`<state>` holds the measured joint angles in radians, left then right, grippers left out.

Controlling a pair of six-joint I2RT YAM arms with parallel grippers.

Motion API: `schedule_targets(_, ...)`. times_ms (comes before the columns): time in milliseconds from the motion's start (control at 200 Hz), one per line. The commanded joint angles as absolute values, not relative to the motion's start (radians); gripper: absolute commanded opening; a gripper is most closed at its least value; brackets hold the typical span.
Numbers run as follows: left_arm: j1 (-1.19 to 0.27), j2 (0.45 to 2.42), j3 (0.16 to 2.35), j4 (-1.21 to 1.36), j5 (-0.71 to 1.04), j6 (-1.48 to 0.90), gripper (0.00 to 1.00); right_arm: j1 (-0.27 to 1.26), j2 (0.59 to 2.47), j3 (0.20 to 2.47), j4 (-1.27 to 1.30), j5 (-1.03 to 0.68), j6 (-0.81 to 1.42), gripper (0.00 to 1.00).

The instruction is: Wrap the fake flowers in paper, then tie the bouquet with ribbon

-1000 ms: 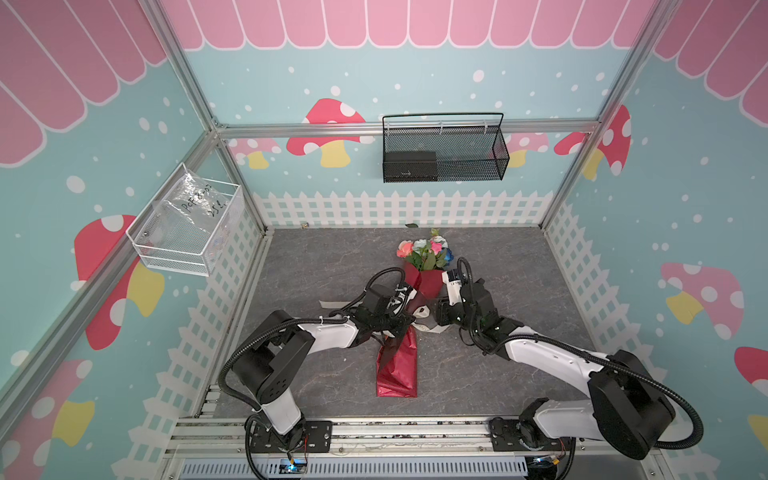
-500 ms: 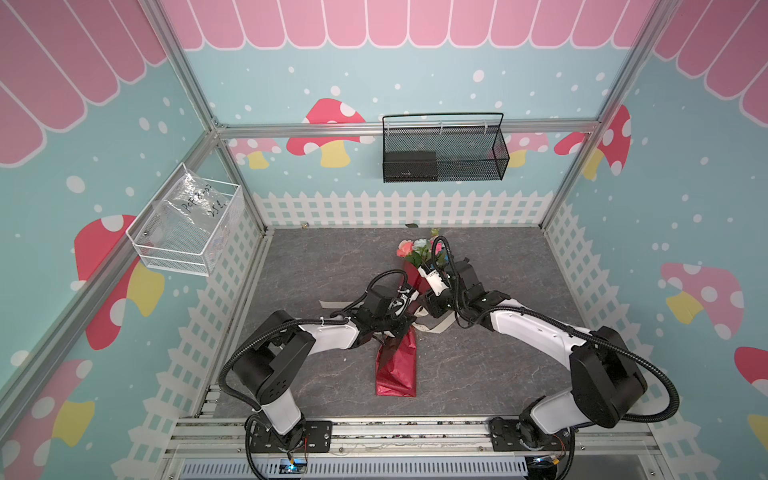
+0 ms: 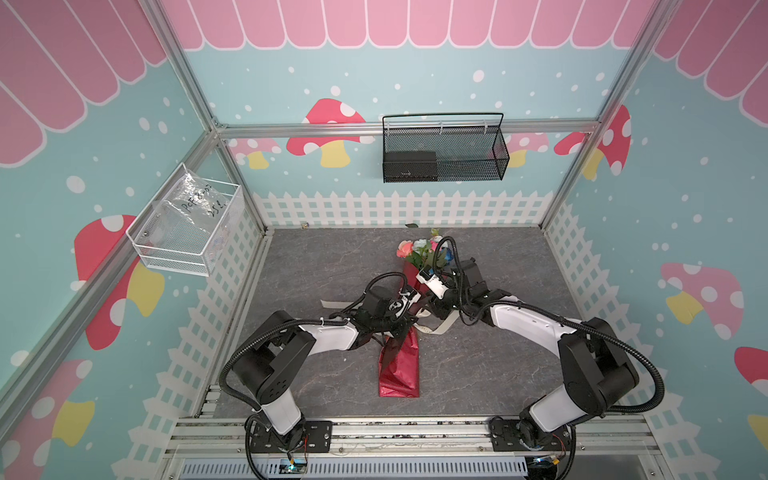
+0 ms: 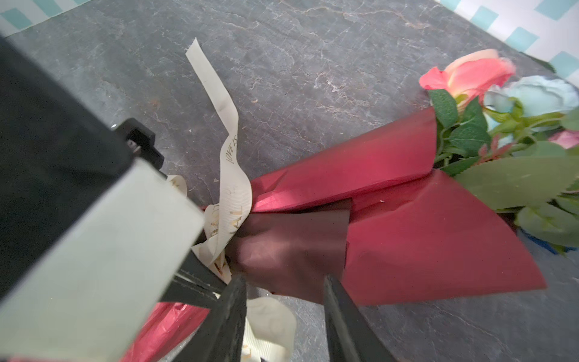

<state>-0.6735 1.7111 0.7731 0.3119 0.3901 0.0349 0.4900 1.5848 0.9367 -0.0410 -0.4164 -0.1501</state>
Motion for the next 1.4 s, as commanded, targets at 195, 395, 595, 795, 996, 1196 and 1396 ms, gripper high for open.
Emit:
schedule_targets(195,-0.667,1.728,0.794,0.309,0.434,0.072,0.00,0.461,1.663,0.950,-0.040,-0.546,-0.253,0.42)
schedule_targets(395,-0.668,1.739,0.801,0.298,0.453,0.078,0.00,0.454,1.676,0.962,-0.056,-0.533,-0.278,0.44)
schedule_targets(595,-0.667,1.739,0.802,0.289,0.458,0.077,0.00,0.454,1.693,0.997,-0.113,-0.466,-0.291,0.47)
schedule_targets(795,-0.668,1.738,0.798,0.294,0.459,0.081,0.00,0.445,1.644,0.964,-0.088,-0.502,-0.216,0.55)
schedule_targets(996,-0.667,1.725,0.786,0.302,0.439,0.094,0.00,0.405,1.581,0.955,-0.061,-0.535,0.127,0.53)
schedule_targets(1196,-0.667,1.714,0.772,0.328,0.407,0.089,0.00,0.411,1.484,0.862,-0.064,-0.521,0.480,0.40)
schedule_targets(1396,-0.667,1.708,0.761,0.338,0.389,0.081,0.00,0.452,1.330,0.663,0.109,-0.560,0.775,0.31)
